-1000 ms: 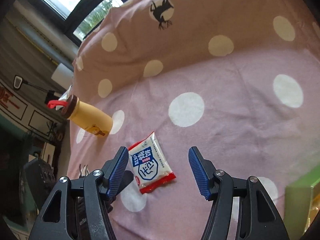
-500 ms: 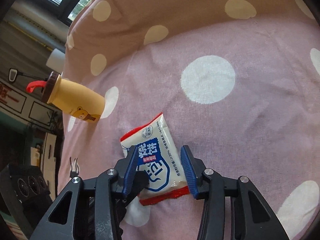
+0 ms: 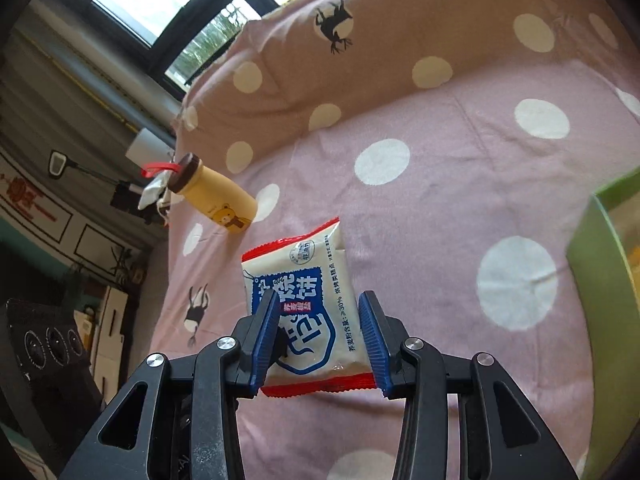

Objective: Organize snacks
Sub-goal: 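Lift the white biscuit pack and carry it over the green box, then lower the white biscuit pack into the box among the snacks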

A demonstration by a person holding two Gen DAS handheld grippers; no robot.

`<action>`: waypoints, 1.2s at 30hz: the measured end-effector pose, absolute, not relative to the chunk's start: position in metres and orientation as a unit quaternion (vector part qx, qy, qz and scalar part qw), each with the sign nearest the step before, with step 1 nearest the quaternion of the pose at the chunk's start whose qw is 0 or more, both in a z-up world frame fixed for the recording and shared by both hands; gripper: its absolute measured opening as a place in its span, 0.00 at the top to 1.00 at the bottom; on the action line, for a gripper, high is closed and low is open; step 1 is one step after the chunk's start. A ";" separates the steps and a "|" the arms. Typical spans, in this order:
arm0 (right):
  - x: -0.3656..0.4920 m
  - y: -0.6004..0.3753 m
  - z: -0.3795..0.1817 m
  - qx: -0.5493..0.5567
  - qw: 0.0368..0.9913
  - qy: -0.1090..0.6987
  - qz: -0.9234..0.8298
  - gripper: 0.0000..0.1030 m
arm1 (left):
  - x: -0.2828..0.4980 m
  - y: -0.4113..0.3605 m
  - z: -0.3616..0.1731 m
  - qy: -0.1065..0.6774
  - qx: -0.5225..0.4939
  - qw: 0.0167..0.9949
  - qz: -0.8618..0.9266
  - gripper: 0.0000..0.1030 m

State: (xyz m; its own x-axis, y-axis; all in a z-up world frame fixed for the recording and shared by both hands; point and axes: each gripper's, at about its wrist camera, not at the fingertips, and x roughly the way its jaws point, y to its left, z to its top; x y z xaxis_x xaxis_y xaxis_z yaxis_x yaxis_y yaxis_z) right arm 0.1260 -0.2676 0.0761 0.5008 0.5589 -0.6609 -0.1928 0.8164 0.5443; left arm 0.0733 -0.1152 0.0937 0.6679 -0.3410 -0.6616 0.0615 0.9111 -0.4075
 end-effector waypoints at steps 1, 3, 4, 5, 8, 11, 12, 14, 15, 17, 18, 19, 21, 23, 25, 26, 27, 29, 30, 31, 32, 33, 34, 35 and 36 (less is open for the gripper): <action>0.113 -0.275 0.082 0.210 0.846 0.438 0.220 0.57 | 0.064 -0.121 0.098 0.388 -0.172 0.898 -0.119 0.81; 0.089 -0.290 0.093 0.219 0.854 0.421 0.213 0.57 | 0.045 -0.134 0.109 0.379 -0.157 0.903 -0.131 0.81; 0.081 -0.295 0.097 0.221 0.858 0.414 0.209 0.57 | 0.037 -0.141 0.113 0.372 -0.149 0.906 -0.137 0.81; 0.071 -0.301 0.102 0.222 0.863 0.405 0.205 0.57 | 0.029 -0.148 0.117 0.366 -0.143 0.908 -0.143 0.81; 0.041 -0.317 0.117 0.218 0.878 0.383 0.185 0.57 | 0.007 -0.169 0.128 0.357 -0.131 0.910 -0.165 0.81; 0.013 -0.336 0.129 0.215 0.892 0.360 0.171 0.57 | -0.016 -0.189 0.138 0.342 -0.114 0.914 -0.186 0.81; 0.006 -0.343 0.131 0.217 0.894 0.353 0.170 0.57 | -0.023 -0.195 0.141 0.336 -0.108 0.916 -0.192 0.81; -0.009 -0.357 0.134 0.224 0.898 0.342 0.163 0.57 | -0.033 -0.207 0.144 0.330 -0.098 0.917 -0.203 0.81; -0.014 -0.361 0.135 0.227 0.899 0.340 0.160 0.57 | -0.039 -0.214 0.145 0.326 -0.091 0.917 -0.209 0.81; -0.027 -0.372 0.136 0.227 0.904 0.328 0.153 0.57 | -0.048 -0.225 0.146 0.321 -0.081 0.918 -0.219 0.81; -0.032 -0.377 0.136 0.226 0.906 0.324 0.149 0.57 | -0.051 -0.230 0.146 0.320 -0.076 0.917 -0.224 0.81; -0.036 -0.381 0.136 0.226 0.909 0.322 0.141 0.57 | -0.054 -0.235 0.145 0.320 -0.071 0.917 -0.228 0.81; -0.041 -0.389 0.135 0.229 0.910 0.321 0.127 0.57 | -0.059 -0.246 0.144 0.317 -0.064 0.918 -0.230 0.81; -0.045 -0.396 0.134 0.232 0.911 0.317 0.123 0.57 | -0.065 -0.254 0.144 0.309 -0.056 0.920 -0.236 0.80; -0.051 -0.408 0.132 0.242 0.911 0.309 0.123 0.57 | -0.066 -0.262 0.143 0.305 -0.049 0.919 -0.245 0.80; -0.052 -0.414 0.131 0.248 0.911 0.308 0.121 0.57 | -0.066 -0.266 0.143 0.305 -0.048 0.918 -0.250 0.80; -0.053 -0.418 0.130 0.250 0.911 0.307 0.119 0.57 | -0.065 -0.270 0.142 0.306 -0.049 0.916 -0.255 0.80; -0.054 -0.429 0.128 0.254 0.912 0.303 0.114 0.57 | -0.063 -0.279 0.141 0.308 -0.045 0.913 -0.263 0.80; -0.057 -0.434 0.128 0.256 0.912 0.302 0.110 0.57 | -0.062 -0.285 0.140 0.309 -0.042 0.912 -0.267 0.80; -0.058 -0.440 0.126 0.260 0.911 0.302 0.105 0.57 | -0.060 -0.290 0.138 0.311 -0.039 0.910 -0.270 0.80; -0.058 -0.445 0.124 0.265 0.910 0.303 0.100 0.57 | -0.057 -0.295 0.137 0.315 -0.038 0.908 -0.274 0.80; -0.058 -0.450 0.121 0.267 0.909 0.305 0.094 0.57 | -0.055 -0.300 0.134 0.320 -0.037 0.905 -0.277 0.80; -0.057 -0.454 0.120 0.268 0.909 0.307 0.088 0.57 | -0.052 -0.305 0.131 0.325 -0.038 0.902 -0.281 0.80; -0.057 -0.459 0.118 0.270 0.908 0.309 0.082 0.57 | -0.050 -0.310 0.128 0.329 -0.037 0.900 -0.285 0.80; -0.057 -0.462 0.116 0.272 0.907 0.312 0.076 0.57 | -0.048 -0.314 0.126 0.332 -0.035 0.898 -0.287 0.80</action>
State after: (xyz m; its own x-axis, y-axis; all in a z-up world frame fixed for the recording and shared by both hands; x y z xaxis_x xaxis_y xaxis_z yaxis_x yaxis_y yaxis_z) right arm -0.0565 -0.4624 0.1163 0.7942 0.3077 -0.5239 0.0309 0.8407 0.5407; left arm -0.0479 -0.3139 0.1263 0.6149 -0.5383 -0.5763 0.4917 0.8331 -0.2534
